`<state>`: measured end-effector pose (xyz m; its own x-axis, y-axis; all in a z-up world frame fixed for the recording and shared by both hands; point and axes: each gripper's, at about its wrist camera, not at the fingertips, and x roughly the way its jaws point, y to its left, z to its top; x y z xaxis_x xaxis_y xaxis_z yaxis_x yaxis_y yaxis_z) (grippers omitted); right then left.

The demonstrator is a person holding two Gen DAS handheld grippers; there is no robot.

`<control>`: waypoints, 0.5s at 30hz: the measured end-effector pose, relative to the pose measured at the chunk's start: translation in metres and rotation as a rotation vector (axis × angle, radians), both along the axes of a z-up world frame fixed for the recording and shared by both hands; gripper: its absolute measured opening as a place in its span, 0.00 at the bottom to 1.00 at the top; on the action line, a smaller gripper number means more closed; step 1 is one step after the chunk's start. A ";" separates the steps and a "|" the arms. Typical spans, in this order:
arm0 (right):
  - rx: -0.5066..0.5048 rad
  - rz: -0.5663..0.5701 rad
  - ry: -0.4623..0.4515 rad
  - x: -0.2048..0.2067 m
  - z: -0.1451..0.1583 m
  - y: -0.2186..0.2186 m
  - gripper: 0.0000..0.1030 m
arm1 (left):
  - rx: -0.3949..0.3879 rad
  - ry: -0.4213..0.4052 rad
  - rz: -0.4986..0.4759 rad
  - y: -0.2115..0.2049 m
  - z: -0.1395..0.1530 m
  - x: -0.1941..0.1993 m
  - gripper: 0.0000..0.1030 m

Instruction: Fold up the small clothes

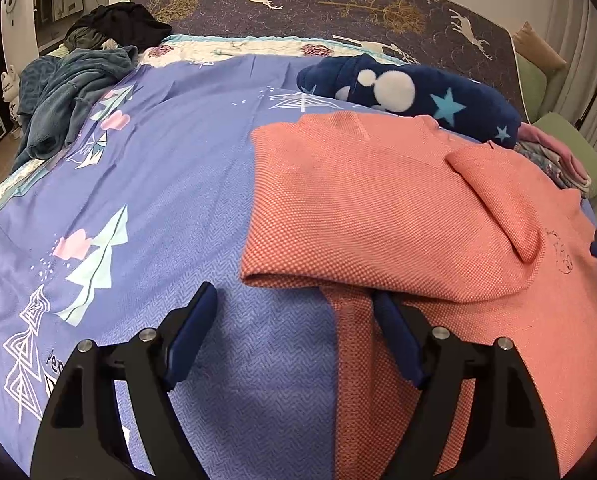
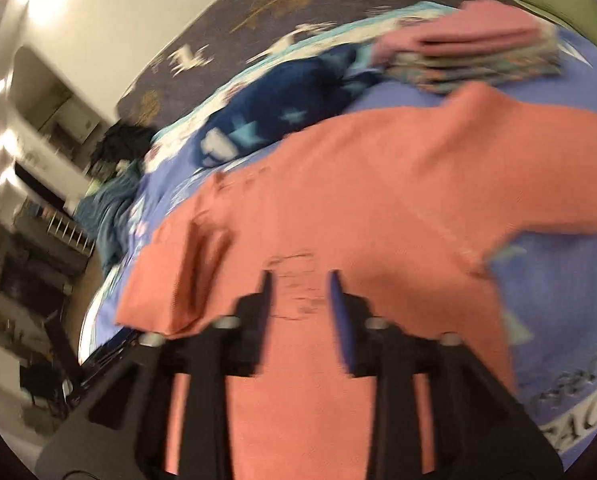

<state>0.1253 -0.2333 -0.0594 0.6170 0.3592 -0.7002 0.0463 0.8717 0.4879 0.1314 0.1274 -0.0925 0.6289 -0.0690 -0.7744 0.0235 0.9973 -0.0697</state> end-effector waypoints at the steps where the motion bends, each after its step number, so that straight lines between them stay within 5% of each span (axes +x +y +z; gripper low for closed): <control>1: -0.016 0.035 -0.012 0.004 0.002 0.016 0.49 | 0.006 0.001 0.002 -0.001 0.000 0.000 0.79; 4: -0.047 0.193 -0.022 0.033 0.009 0.078 0.59 | 0.017 0.009 0.023 0.000 -0.001 0.001 0.85; 7: -0.104 0.221 0.034 0.062 0.000 0.119 0.62 | -0.004 0.020 0.034 0.004 -0.002 0.004 0.88; 9: -0.129 0.222 0.081 0.083 -0.013 0.140 0.45 | -0.025 0.027 0.053 0.009 -0.002 0.007 0.88; 10: -0.144 0.230 0.095 0.089 -0.017 0.147 0.01 | -0.032 0.027 0.064 0.010 -0.001 0.008 0.88; 12: -0.143 0.212 0.070 0.088 -0.012 0.144 0.03 | -0.045 0.019 0.090 0.014 0.000 0.011 0.88; 15: -0.097 0.140 -0.107 0.061 0.027 0.109 0.03 | -0.036 0.010 0.113 0.016 0.000 0.014 0.87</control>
<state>0.1860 -0.1247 -0.0324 0.6383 0.3806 -0.6691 -0.1263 0.9092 0.3967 0.1454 0.1436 -0.0924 0.6265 -0.0258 -0.7790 -0.0895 0.9905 -0.1048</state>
